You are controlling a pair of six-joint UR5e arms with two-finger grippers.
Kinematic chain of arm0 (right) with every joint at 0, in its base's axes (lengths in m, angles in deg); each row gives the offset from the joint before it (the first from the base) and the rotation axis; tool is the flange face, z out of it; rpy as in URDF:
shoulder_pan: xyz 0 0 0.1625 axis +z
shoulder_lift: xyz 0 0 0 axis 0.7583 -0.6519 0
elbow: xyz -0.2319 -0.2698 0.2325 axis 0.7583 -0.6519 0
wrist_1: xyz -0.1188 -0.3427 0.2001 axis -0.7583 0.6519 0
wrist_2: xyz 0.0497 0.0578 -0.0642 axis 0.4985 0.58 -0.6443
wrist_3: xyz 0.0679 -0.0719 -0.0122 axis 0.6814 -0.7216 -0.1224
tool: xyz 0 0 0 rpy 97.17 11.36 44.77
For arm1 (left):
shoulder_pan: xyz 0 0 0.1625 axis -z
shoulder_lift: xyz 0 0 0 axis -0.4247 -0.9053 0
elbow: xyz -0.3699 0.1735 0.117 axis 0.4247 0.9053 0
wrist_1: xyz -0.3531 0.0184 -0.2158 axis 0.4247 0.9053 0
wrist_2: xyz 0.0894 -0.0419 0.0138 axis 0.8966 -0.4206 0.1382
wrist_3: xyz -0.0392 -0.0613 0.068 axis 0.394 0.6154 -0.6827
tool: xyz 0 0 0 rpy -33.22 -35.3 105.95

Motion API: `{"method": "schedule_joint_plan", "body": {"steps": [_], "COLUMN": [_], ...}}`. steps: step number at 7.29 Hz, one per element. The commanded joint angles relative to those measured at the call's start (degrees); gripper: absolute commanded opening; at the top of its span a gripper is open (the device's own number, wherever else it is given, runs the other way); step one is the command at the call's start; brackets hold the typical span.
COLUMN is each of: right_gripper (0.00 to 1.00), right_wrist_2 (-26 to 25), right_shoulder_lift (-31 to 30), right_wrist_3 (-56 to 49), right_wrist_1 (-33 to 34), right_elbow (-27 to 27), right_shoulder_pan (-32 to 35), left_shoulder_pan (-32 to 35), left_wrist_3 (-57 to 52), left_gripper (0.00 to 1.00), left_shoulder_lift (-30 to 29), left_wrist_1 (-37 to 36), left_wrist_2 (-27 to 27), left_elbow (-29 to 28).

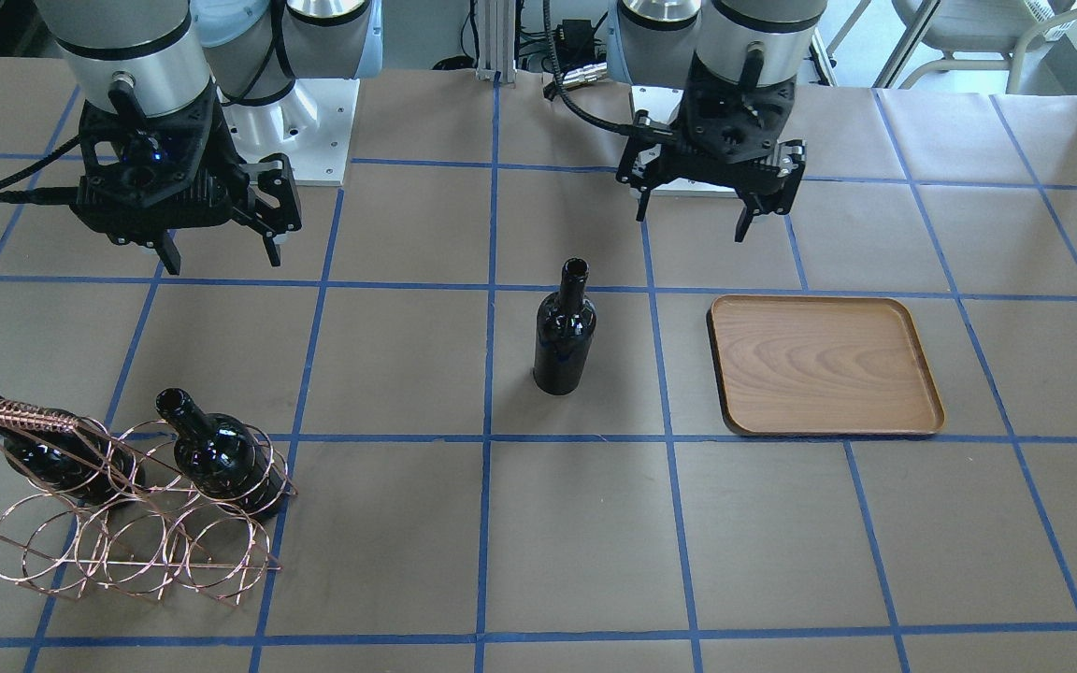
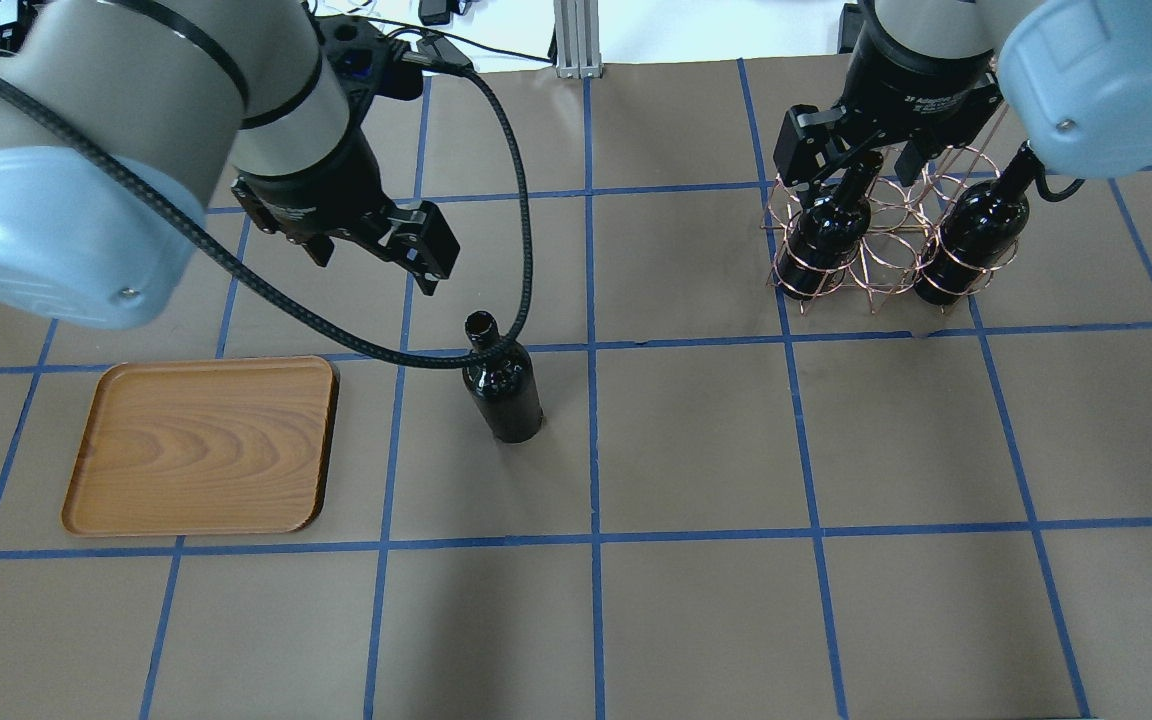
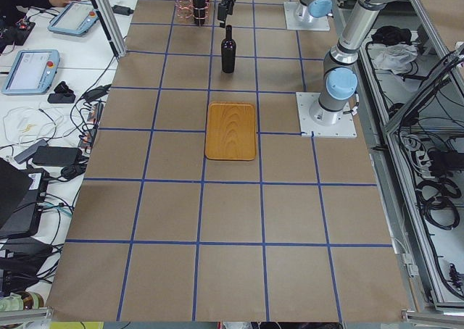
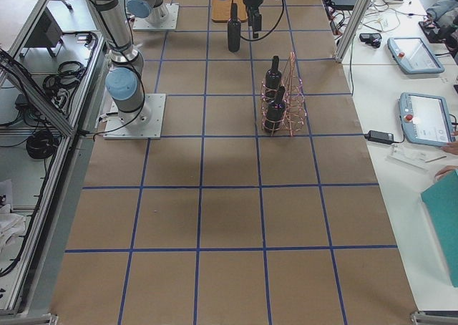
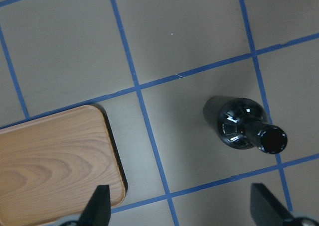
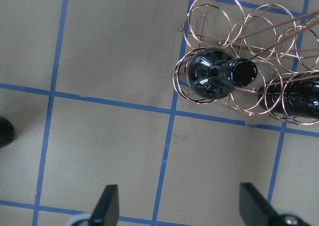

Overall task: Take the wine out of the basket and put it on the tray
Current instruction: 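Move the left gripper over the standing bottle while the right gripper returns to the rack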

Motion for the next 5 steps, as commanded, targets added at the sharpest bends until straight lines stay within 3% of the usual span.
{"method": "schedule_joint_plan", "body": {"steps": [1,5], "right_gripper": [1.00,1.00], "right_wrist_2": [1.01,0.84], "right_shoulder_lift": [-2.38,-4.67], "right_wrist_3": [-0.24,-0.42], "right_wrist_1": [0.52,-0.17], "right_elbow": [0.23,0.22], "right_shoulder_pan": [-0.13,-0.13], "left_shoulder_pan": [2.95,4.27], "left_wrist_3": [0.00,-2.02], "left_gripper": [1.00,1.00], "left_shoulder_lift": [-3.23,-6.66], "left_wrist_1": [-2.13,-7.74], "left_wrist_2": [-3.37,-4.35], "left_elbow": [0.96,4.39]}}
